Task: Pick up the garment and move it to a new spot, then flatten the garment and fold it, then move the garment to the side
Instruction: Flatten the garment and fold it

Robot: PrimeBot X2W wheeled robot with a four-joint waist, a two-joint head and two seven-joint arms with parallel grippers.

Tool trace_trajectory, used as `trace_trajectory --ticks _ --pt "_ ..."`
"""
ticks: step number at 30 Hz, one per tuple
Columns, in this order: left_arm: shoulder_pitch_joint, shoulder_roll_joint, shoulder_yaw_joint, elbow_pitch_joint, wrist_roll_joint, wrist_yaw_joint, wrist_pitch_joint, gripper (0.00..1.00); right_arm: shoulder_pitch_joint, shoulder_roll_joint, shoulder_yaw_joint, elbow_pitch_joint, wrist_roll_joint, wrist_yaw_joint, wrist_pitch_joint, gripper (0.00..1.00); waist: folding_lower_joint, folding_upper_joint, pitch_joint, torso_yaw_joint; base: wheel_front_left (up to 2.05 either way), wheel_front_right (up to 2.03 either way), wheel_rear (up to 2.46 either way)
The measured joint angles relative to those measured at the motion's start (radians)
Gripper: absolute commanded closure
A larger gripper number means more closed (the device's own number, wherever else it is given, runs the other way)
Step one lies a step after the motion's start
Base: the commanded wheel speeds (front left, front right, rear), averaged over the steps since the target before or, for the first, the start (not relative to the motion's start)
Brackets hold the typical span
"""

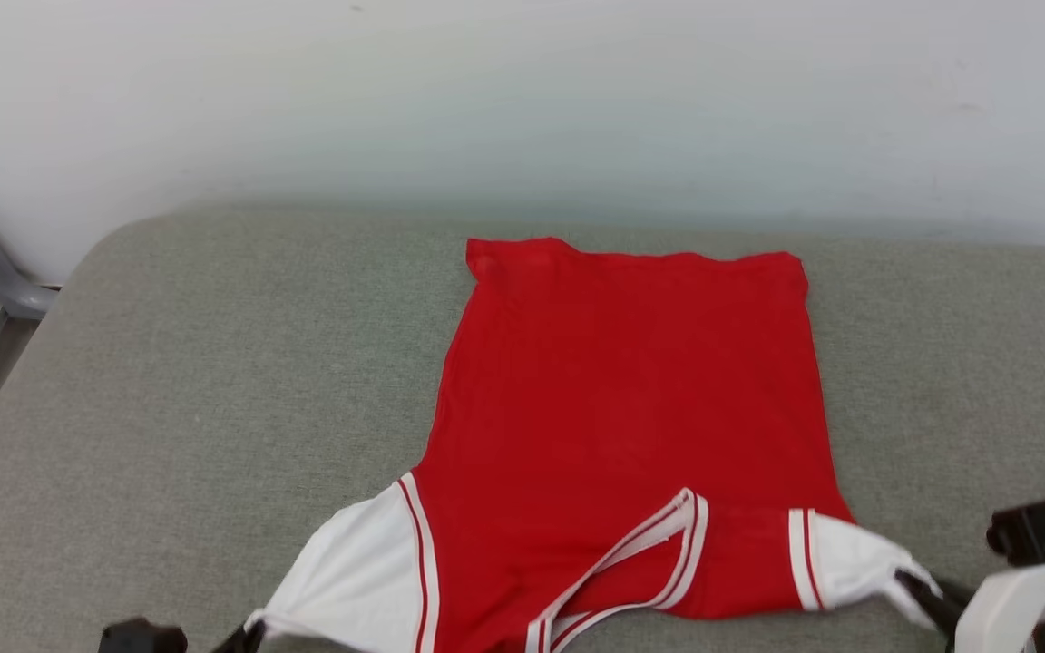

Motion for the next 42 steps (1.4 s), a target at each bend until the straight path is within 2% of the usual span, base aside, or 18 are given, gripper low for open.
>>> trace_trajectory --ticks 5,6,7,8,14,17,22,25,29,30,34,38,39,42 --pt "0.083 0.015 -0.013 -0.079 -0.003 0.023 0.01 1.0 0.11 -0.045 -0.013 -0.078 0.059 0.0 0.071 1.0 0.0 0.0 -0.012 0.005 0.0 0.0 0.0" --pt "0.088 0.019 -0.012 -0.093 -0.003 0.029 0.011 1.0 0.123 -0.048 -0.021 -0.088 0.064 0.0 0.08 0.69 0.0001 0.0 -0.01 0.005 0.0 0.0 0.0" --pt "0.09 0.023 -0.008 -0.111 -0.004 0.032 0.014 1.0 0.133 -0.051 -0.032 -0.101 0.064 0.0 0.086 0.06 0.0001 0.0 -0.008 0.006 0.0 0.0 0.0" --pt "0.09 0.024 -0.005 -0.127 -0.006 0.035 0.016 1.0 0.135 -0.055 -0.043 -0.113 0.064 0.0 0.097 0.0 0.0001 0.0 -0.003 0.007 0.0 0.0 0.0" --pt "0.058 0.026 -0.008 -0.215 -0.002 0.044 0.047 1.0 0.115 -0.072 -0.117 -0.199 0.08 0.0 0.16 0.0 0.0003 -0.0001 0.028 0.023 0.0 0.0 0.0" --pt "0.029 0.035 -0.021 -0.278 0.035 0.058 0.063 1.0 0.056 -0.082 -0.167 -0.247 0.074 0.0 0.202 0.0 0.0002 -0.0001 0.054 0.036 0.0 0.0 0.0" --pt "-0.009 0.008 -0.044 -0.4 0.039 0.075 0.108 1.0 -0.071 -0.063 -0.25 -0.287 0.061 0.0 0.332 0.0 0.0004 0.0 0.113 0.07 0.0 0.0 0.0" --pt "-0.034 0.007 -0.062 -0.451 0.053 0.077 0.138 1.0 -0.176 -0.056 -0.272 -0.288 0.01 0.0 0.435 0.0 0.0004 0.0 0.159 0.097 0.0 0.0 0.0" --pt "-0.07 -0.001 -0.074 -0.514 0.061 0.078 0.164 1.0 -0.332 -0.036 -0.308 -0.259 -0.053 0.0 0.576 0.0 0.0005 -0.0001 0.231 0.139 0.0 0.0 0.0" --pt "-0.07 -0.001 -0.074 -0.514 0.061 0.078 0.164 1.0 -0.332 -0.036 -0.308 -0.259 -0.053 0.0 0.576 0.0 0.0005 -0.0001 0.231 0.139 0.0 0.0 0.0" --pt "-0.115 -0.008 -0.095 -0.559 0.086 0.073 0.183 1.0 -0.49 -0.005 -0.353 -0.188 -0.148 0.0 0.717 0.0 0.0005 -0.0001 0.322 0.199 0.0 0.0 0.0" --pt "-0.143 -0.025 -0.11 -0.582 0.094 0.064 0.185 1.0 -0.575 -0.004 -0.385 -0.148 -0.212 0.0 0.772 0.0 0.0006 -0.0001 0.372 0.238 0.0 0.0 0.0" --pt "-0.163 -0.037 -0.124 -0.588 0.096 0.054 0.185 1.0 -0.613 -0.001 -0.419 -0.113 -0.245 0.0 0.799 0.0 0.0006 -0.0001 0.399 0.269 0.0 0.0 0.0" --pt "-0.175 -0.055 -0.134 -0.595 0.095 0.048 0.185 1.0 -0.643 -0.002 -0.436 -0.072 -0.3 0.0 0.826 0.0 0.0005 -0.0001 0.437 0.311 0.0 0.0 0.0"
